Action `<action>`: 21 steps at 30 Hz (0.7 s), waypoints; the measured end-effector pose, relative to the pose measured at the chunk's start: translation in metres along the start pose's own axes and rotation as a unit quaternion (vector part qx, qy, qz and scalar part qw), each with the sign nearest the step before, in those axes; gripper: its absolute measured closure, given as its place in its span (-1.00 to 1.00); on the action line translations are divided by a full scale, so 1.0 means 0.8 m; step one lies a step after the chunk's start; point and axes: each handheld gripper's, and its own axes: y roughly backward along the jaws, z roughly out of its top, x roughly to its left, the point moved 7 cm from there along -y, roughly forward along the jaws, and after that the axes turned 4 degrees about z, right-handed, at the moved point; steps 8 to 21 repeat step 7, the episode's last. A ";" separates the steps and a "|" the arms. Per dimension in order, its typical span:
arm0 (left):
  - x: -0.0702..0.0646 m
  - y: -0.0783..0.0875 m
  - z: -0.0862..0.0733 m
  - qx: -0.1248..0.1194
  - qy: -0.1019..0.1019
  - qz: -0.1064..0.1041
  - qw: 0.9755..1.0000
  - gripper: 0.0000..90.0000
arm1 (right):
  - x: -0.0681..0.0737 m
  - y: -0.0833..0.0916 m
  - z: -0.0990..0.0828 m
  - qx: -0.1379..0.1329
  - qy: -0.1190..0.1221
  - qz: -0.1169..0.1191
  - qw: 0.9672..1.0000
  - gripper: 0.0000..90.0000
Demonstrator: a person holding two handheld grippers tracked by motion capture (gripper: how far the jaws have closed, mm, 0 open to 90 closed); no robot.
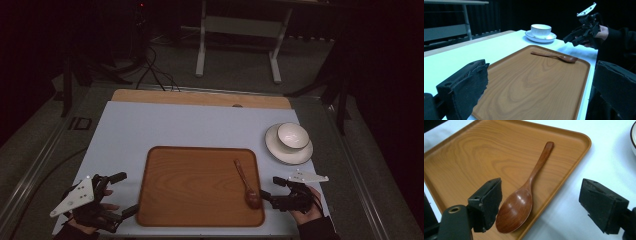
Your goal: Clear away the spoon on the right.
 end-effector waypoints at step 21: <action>-0.002 -0.001 0.000 0.001 -0.001 -0.002 1.000 -1.00 | 0.002 -0.001 0.000 0.002 0.003 0.002 1.000 -0.59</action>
